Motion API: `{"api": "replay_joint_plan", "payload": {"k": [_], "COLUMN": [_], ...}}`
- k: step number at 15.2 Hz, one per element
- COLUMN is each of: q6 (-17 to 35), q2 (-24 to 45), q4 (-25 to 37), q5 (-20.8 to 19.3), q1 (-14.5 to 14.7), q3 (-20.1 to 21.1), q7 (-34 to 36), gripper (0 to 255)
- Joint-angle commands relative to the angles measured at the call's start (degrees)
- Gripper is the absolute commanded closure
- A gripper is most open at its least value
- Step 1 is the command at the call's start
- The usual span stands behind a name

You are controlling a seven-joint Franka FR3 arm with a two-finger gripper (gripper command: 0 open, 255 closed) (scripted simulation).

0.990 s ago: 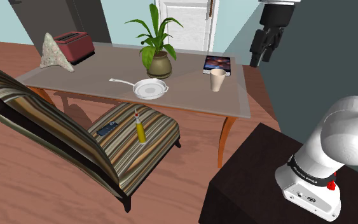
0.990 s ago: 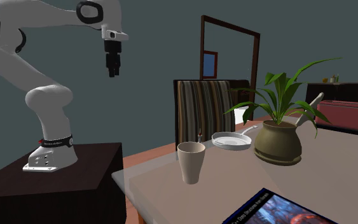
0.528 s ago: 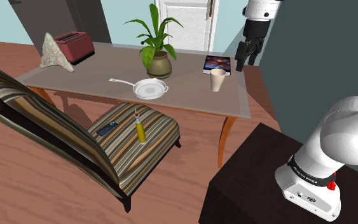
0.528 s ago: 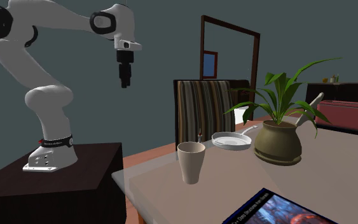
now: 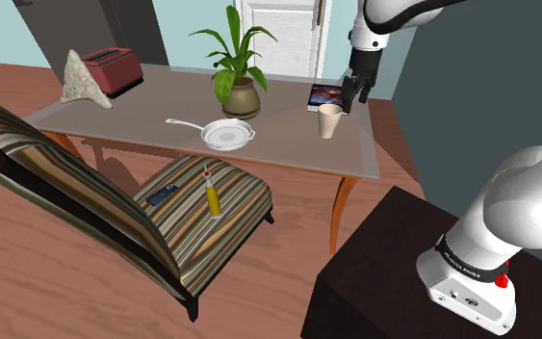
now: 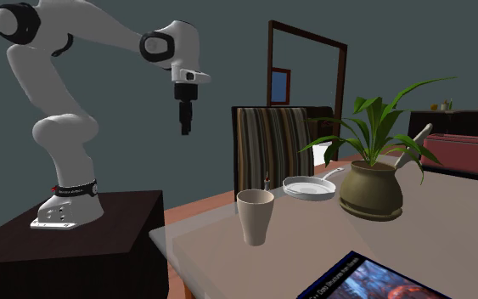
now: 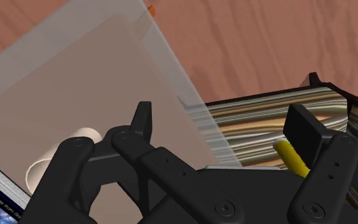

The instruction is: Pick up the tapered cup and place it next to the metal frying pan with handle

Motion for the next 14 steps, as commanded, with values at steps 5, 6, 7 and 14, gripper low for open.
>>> {"api": "replay_joint_plan", "payload": {"k": [5, 6, 7, 14], "q6": [7.3, 8.3, 9.3, 14.4], "q2": [11.9, 14.0, 16.0, 30.7], "q4": [5.3, 6.5, 7.7, 18.2], "q5": [-1.2, -1.3, -1.3, -0.6], "q1": [-0.8, -1.0, -1.1, -2.8], "q3": [-2.3, -2.6, -3.0, -4.6], "q7": [-3.5, -4.2, -4.8, -9.1], "gripper": [0, 0, 0, 0]}}
